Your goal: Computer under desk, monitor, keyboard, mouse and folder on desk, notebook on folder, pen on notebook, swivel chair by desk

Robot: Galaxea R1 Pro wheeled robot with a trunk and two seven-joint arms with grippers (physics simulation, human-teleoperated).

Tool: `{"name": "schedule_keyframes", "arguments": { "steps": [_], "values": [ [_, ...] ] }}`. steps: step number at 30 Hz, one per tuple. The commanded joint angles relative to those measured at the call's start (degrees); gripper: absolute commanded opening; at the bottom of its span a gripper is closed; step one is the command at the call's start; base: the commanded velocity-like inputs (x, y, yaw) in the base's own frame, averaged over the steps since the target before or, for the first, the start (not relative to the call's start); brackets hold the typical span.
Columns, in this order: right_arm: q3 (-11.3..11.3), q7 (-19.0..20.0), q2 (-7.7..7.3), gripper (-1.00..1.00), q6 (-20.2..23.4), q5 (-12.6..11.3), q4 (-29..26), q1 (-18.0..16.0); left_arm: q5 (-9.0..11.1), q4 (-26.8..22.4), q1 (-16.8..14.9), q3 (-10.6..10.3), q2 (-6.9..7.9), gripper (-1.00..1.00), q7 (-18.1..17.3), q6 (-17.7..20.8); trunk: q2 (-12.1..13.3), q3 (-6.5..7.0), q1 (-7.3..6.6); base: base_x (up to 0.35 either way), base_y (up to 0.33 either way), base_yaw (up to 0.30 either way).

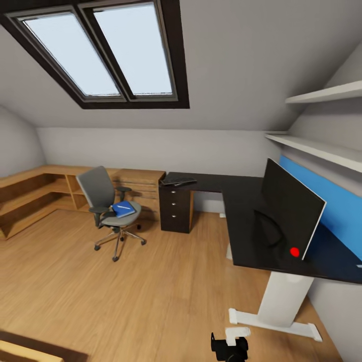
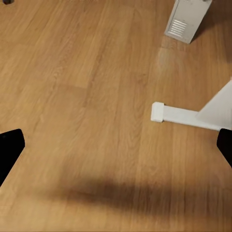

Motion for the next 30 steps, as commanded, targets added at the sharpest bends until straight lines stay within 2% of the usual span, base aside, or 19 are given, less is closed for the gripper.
{"name": "schedule_keyframes", "arguments": {
  "steps": [1,10,25,30],
  "values": [
    [0.48,-0.35,0.03,1.00,-0.14,-0.19,0.09,-0.07,0.16,0.02,-0.04,0.13,-0.02,1.00,0.04,-0.18,0.32,0.08,-0.19,0.075,0.312,0.000],
    [0.48,-0.35,0.05,1.00,-0.14,-0.25,0.09,-0.07,0.09,0.02,-0.04,0.05,-0.13,1.00,0.02,-0.38,3.93,2.07,-2.17,0.121,0.269,-0.129],
    [0.48,-0.35,0.05,1.00,-0.14,-0.24,0.09,-0.07,0.10,0.02,-0.04,0.08,-0.12,1.00,-0.05,0.10,9.95,5.46,-5.46,0.013,0.016,-0.218],
    [0.48,-0.35,0.05,1.00,-0.14,-0.25,0.09,-0.07,0.07,0.00,-0.04,0.09,-0.09,1.00,-0.05,0.12,9.95,5.49,-5.46,0.000,0.000,-0.098]
  ]
}}
